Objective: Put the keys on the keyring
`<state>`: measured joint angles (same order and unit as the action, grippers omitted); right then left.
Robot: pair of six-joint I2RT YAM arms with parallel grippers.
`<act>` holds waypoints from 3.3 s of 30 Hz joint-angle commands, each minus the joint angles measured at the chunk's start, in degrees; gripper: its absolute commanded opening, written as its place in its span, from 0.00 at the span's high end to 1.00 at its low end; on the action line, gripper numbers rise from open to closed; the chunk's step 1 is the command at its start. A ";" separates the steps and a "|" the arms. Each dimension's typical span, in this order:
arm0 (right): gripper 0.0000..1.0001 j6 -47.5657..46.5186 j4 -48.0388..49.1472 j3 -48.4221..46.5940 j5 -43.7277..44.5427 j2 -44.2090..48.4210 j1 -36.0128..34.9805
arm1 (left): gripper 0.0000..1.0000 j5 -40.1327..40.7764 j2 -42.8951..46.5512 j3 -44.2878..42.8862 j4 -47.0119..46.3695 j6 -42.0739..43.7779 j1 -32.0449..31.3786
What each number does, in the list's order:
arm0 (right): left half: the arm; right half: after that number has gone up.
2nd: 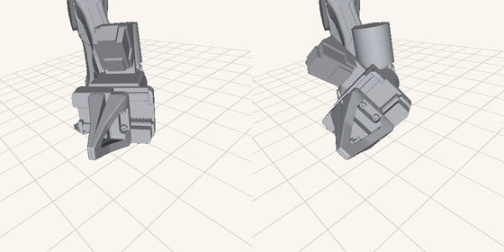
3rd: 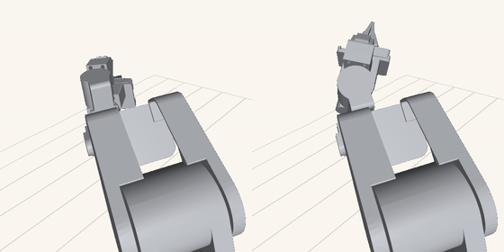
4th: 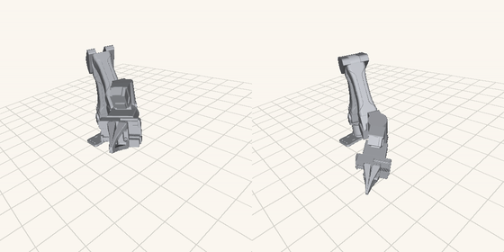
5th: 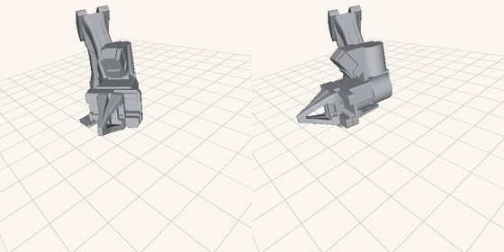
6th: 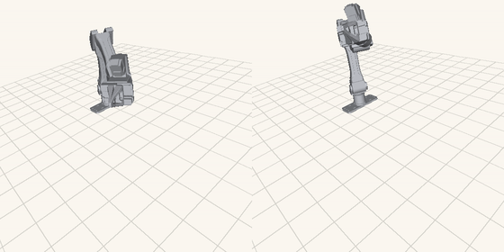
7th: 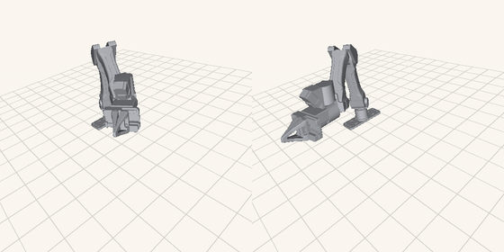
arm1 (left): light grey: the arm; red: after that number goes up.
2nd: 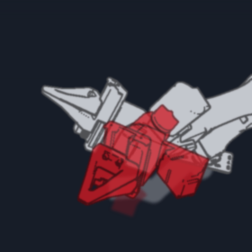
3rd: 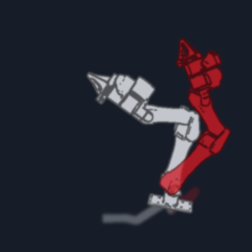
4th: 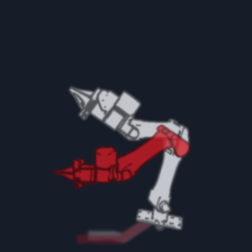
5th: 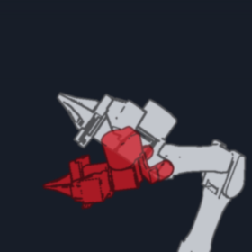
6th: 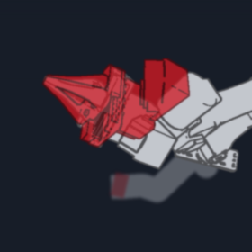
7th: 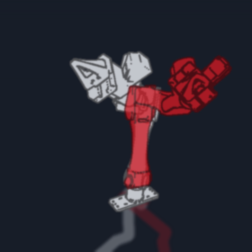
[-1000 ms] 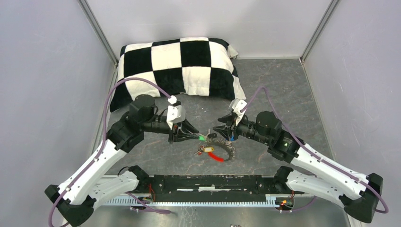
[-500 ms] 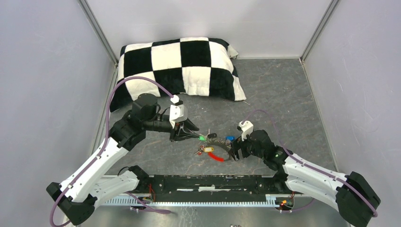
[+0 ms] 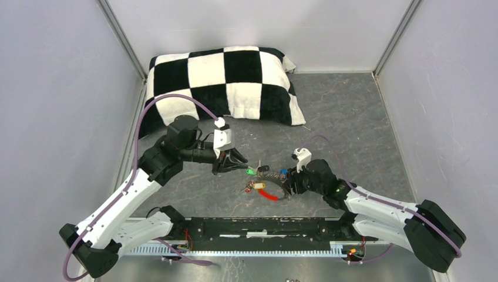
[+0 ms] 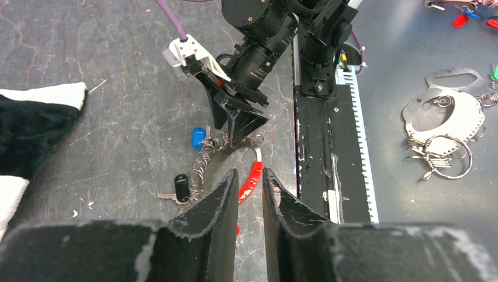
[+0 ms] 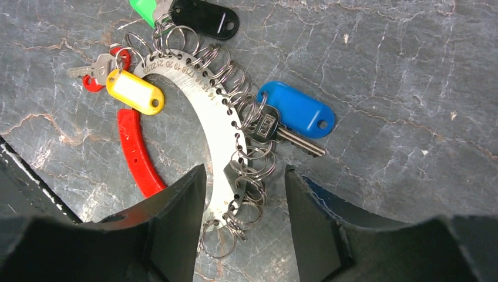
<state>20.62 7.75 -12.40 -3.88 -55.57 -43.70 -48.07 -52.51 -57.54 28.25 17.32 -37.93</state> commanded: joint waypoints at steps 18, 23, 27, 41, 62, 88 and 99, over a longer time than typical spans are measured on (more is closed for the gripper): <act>0.95 -3.95 4.31 -1.04 -2.89 -2.42 0.36 | 0.73 1.98 -1.48 1.90 -3.52 0.33 0.32; 1.00 -10.66 2.00 -4.80 -5.31 0.93 0.42 | 0.70 0.33 -3.35 2.48 -4.05 -0.09 0.32; 0.99 -13.98 2.10 -5.82 -9.48 3.40 0.32 | 0.63 -2.44 -6.19 2.65 -4.79 0.90 0.45; 0.99 -27.01 -4.63 -16.24 -25.56 8.69 0.36 | 0.43 -12.04 -20.27 -3.27 10.01 13.25 2.81; 1.00 -23.01 -3.19 -24.85 -37.30 7.67 0.30 | 0.37 -10.66 -21.32 0.91 8.52 15.89 2.78; 0.99 -20.74 0.88 -25.57 -40.59 6.31 -0.41 | 0.06 -13.97 -23.86 2.25 4.24 13.48 1.93; 0.99 -20.70 1.75 -25.15 -39.17 6.65 -0.55 | 0.91 -12.77 -23.54 2.70 5.06 14.41 1.21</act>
<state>-0.82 5.21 -34.72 -42.96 -49.56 -44.03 -60.12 -76.90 -55.09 33.45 30.63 -36.14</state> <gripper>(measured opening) 0.021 0.219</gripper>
